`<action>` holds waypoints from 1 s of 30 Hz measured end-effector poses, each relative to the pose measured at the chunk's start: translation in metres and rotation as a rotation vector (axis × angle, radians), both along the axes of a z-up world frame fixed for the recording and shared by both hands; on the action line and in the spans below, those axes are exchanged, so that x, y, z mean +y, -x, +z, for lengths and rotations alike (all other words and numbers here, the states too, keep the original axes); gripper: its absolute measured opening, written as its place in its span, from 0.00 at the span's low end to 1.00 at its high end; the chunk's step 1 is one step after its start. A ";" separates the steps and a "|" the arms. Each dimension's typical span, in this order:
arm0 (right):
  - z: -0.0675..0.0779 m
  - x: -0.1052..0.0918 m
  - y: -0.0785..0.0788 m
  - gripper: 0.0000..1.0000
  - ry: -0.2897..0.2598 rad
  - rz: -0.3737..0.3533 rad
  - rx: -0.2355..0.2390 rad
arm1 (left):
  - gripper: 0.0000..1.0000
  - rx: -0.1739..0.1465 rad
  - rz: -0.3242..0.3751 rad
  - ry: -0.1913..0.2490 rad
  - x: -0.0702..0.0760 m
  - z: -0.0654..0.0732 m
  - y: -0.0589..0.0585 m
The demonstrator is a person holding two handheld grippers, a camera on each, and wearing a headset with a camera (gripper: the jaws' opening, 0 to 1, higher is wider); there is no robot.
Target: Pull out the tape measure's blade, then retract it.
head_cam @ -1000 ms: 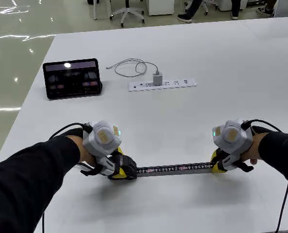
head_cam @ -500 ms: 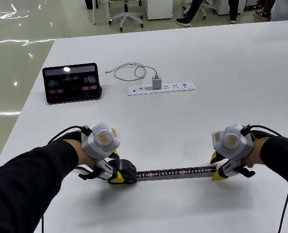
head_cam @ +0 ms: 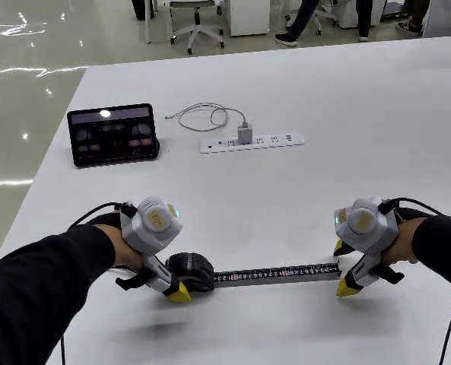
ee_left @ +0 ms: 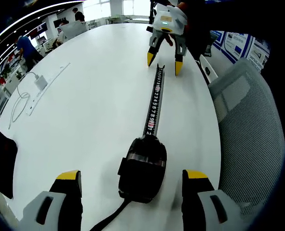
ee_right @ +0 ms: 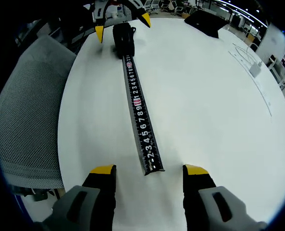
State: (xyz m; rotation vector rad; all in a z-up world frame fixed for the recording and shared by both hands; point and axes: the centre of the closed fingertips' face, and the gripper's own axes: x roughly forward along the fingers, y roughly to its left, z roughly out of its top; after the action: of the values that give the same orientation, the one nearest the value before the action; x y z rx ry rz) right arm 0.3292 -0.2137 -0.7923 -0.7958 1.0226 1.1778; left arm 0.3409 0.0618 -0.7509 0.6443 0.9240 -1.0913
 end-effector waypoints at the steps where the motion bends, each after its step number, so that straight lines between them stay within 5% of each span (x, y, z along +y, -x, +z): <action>1: 0.000 0.000 -0.001 0.53 -0.001 -0.002 -0.004 | 0.85 0.004 0.014 0.011 -0.001 0.001 -0.001; 9: 0.005 0.002 -0.011 0.67 -0.046 -0.114 -0.032 | 1.00 -0.007 0.107 0.099 -0.004 0.002 -0.004; 11: 0.009 0.004 -0.016 0.71 -0.078 -0.154 -0.053 | 1.00 -0.035 0.164 0.115 0.000 0.001 -0.010; 14: 0.019 0.010 -0.026 0.73 -0.141 -0.171 -0.144 | 1.00 -0.021 0.258 0.127 0.008 -0.002 -0.012; 16: 0.021 0.010 -0.022 0.73 -0.147 -0.177 -0.159 | 1.00 -0.059 0.292 0.202 0.006 0.004 -0.016; 18: 0.021 0.010 -0.020 0.75 -0.174 -0.215 -0.160 | 1.00 -0.064 0.337 0.259 0.006 0.009 -0.014; 20: 0.019 0.007 -0.017 0.78 -0.185 -0.250 -0.159 | 1.00 -0.070 0.401 0.228 0.018 0.004 -0.015; 30: 0.024 -0.001 -0.004 0.95 -0.304 -0.395 -0.191 | 1.00 -0.088 0.493 0.316 0.035 0.007 0.003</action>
State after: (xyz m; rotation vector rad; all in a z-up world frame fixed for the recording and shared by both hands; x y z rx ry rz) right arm 0.3333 -0.2148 -0.7680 -0.4305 0.7745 0.8700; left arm 0.3384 0.0972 -0.7439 0.1837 0.7577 -0.7357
